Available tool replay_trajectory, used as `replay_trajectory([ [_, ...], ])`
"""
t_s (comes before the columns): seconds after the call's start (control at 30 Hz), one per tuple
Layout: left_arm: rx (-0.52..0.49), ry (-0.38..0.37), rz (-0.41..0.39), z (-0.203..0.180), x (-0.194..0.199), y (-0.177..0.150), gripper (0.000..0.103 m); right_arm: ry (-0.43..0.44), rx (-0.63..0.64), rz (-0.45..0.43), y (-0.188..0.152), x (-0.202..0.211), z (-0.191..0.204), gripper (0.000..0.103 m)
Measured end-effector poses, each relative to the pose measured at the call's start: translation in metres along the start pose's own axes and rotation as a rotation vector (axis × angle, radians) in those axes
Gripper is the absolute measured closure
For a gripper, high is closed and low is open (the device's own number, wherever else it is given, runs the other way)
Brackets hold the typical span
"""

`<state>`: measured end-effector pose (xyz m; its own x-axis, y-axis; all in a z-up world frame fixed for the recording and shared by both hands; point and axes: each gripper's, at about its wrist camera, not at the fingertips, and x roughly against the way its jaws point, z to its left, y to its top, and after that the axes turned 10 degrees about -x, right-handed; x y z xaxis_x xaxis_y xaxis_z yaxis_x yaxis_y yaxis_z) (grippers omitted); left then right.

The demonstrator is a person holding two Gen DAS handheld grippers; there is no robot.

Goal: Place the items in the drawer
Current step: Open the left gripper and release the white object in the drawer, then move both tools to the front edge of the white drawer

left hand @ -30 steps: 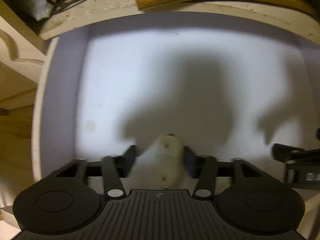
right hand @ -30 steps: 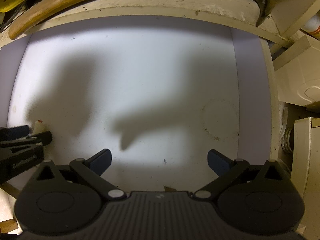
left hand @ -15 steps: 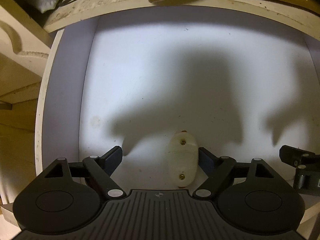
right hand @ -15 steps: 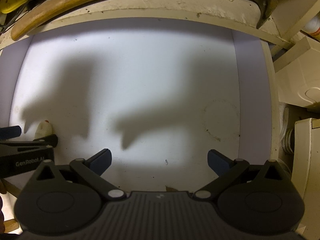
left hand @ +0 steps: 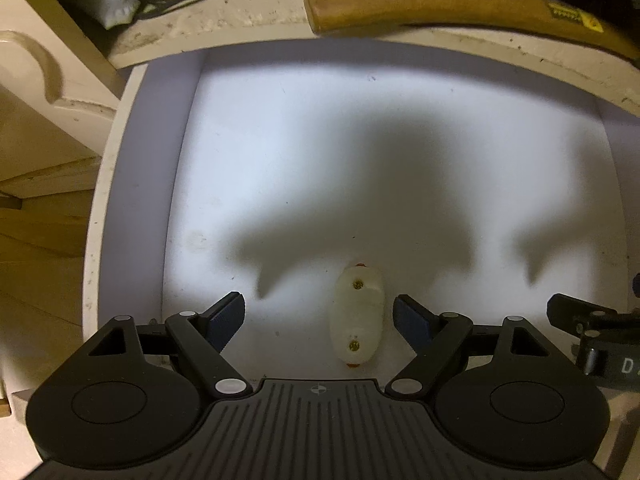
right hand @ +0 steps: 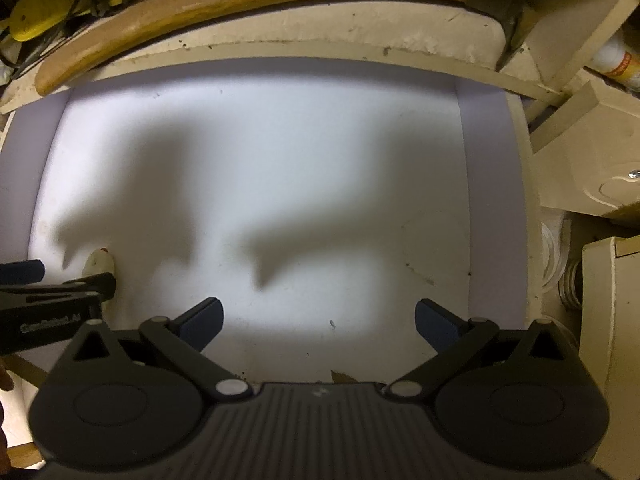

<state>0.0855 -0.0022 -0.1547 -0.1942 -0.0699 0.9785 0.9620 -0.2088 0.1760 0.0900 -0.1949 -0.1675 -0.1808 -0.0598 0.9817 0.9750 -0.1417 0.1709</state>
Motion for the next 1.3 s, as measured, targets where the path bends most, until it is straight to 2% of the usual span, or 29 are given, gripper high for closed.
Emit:
replay_trajectory([
  [0.07, 0.008, -0.004, -0.012, 0.002, 0.006, -0.001, 0.021, 0.002, -0.003, -0.008, -0.005, 0.003, 0.010, 0.001],
  [0.13, 0.017, -0.010, -0.027, 0.002, 0.013, -0.001, 0.021, 0.006, -0.005, -0.017, -0.016, 0.015, -0.005, 0.001],
  [0.23, 0.026, -0.019, -0.049, 0.000, 0.020, 0.003, 0.021, 0.010, -0.008, -0.028, -0.002, 0.012, 0.005, 0.001],
  [0.53, 0.030, -0.034, -0.099, 0.007, 0.041, 0.012, 0.021, 0.024, -0.021, -0.073, -0.002, 0.036, 0.004, 0.001],
  [0.87, 0.033, -0.035, -0.166, 0.022, 0.074, -0.010, 0.021, 0.043, -0.011, -0.132, -0.011, 0.061, 0.007, 0.000],
  [1.07, 0.033, -0.033, -0.230, 0.021, 0.109, -0.021, 0.021, 0.065, -0.020, -0.185, -0.020, 0.083, 0.005, 0.000],
  [1.3, 0.044, -0.041, -0.247, 0.017, 0.105, -0.014, 0.021, 0.074, -0.006, -0.223, -0.030, 0.096, 0.007, 0.001],
])
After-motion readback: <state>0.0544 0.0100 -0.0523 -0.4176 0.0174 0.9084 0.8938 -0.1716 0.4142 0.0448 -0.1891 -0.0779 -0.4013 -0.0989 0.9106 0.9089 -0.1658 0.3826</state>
